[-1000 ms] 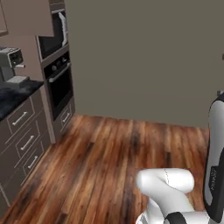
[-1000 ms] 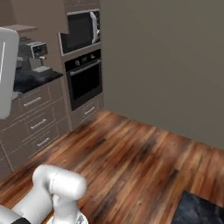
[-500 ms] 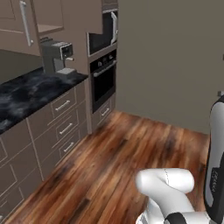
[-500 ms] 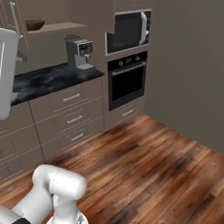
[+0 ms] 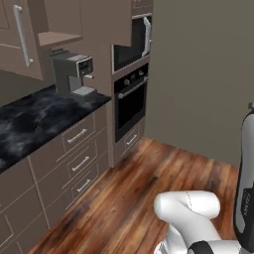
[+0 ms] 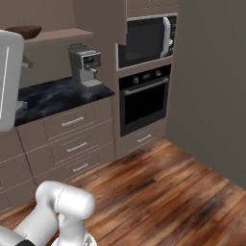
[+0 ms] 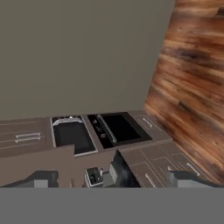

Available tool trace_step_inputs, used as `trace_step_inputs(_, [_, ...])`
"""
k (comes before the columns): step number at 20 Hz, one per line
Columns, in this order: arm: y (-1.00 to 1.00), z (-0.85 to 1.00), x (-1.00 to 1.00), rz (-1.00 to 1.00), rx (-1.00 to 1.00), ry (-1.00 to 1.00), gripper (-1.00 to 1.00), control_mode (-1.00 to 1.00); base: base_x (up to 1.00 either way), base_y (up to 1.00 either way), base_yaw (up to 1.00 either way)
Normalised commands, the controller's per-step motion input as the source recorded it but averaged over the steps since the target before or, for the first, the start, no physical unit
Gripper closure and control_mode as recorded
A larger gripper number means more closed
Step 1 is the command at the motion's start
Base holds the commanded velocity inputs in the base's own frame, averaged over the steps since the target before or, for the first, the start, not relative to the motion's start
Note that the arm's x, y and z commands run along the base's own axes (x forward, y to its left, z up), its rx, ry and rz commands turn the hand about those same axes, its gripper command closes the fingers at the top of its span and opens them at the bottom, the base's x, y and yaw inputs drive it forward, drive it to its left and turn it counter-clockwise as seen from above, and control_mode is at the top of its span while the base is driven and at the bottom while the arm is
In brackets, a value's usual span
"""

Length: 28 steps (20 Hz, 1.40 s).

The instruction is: Move the bowls from the cabinet to the plates on the dining table.

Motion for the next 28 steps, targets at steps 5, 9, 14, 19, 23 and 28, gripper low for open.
trace_step_inputs(5, [0.00,0.00,0.00,0.00,0.00,0.00,-1.00,1.00,1.00,-0.10,0.19])
trace_step_inputs(9, [0.00,0.00,0.00,0.00,0.00,0.00,-1.00,1.00,1.00,-0.11,0.20])
trace_step_inputs(14, [0.00,0.00,0.00,0.00,0.00,0.00,-1.00,1.00,0.87,-0.06,0.30])
trace_step_inputs(19, [0.00,0.00,0.00,0.00,0.00,0.00,-1.00,1.00,0.34,0.00,0.48])
trace_step_inputs(23, [0.00,0.00,0.00,0.00,0.00,0.00,-1.00,1.00,0.17,0.00,0.50])
trace_step_inputs(28, [0.00,0.00,0.00,0.00,0.00,0.00,-1.00,1.00,0.14,0.00,0.50])
